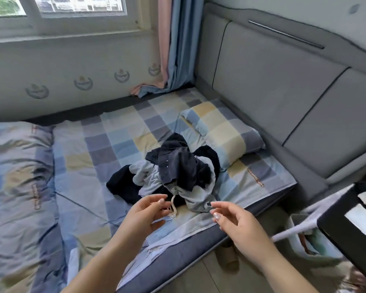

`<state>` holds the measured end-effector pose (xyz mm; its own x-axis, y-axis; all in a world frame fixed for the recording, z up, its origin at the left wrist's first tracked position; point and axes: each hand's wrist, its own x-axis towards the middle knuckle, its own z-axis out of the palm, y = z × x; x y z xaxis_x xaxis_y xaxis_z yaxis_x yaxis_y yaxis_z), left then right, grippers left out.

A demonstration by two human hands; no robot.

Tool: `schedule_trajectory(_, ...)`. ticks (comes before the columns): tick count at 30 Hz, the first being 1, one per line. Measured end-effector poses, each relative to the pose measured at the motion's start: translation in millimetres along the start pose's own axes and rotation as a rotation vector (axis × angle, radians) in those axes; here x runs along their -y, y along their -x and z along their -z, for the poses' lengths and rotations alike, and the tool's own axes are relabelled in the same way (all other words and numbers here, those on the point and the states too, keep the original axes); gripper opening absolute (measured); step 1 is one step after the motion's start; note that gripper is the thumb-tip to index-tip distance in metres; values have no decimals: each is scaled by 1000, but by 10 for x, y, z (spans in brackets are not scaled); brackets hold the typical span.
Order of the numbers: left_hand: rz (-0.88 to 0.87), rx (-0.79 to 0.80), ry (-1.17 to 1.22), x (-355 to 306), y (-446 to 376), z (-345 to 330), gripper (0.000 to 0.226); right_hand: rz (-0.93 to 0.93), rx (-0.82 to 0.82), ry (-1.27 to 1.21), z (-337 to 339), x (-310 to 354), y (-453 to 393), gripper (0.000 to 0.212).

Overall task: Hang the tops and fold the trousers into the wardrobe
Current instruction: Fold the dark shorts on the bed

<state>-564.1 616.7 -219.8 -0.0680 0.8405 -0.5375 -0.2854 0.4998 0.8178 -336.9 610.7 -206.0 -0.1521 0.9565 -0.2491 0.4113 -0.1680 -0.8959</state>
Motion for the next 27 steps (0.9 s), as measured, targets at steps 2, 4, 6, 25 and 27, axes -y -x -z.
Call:
schedule_trajectory(2, 29, -11, 5, -80, -270, 82, 13, -32, -8, -9, -33, 2, -294, 18)
schedule_trajectory(4, 53, -27, 13, -141, -585, 142, 12, -62, -16, -15, -41, -13, -664, 19)
schedule_trajectory(6, 82, -51, 15, -150, -876, 172, 12, -91, -19, -20, -9, -52, -1018, 18)
schedule_trajectory(25, 82, -407, -452, 780, -5062, -271, 14, -285, 246, 106, -204, -2198, -5173, 18)
schedule_trajectory(27, 40, -504, -444, 926, -5381, -355, 18, -368, 279, -11, -306, -2407, -5340, 12)
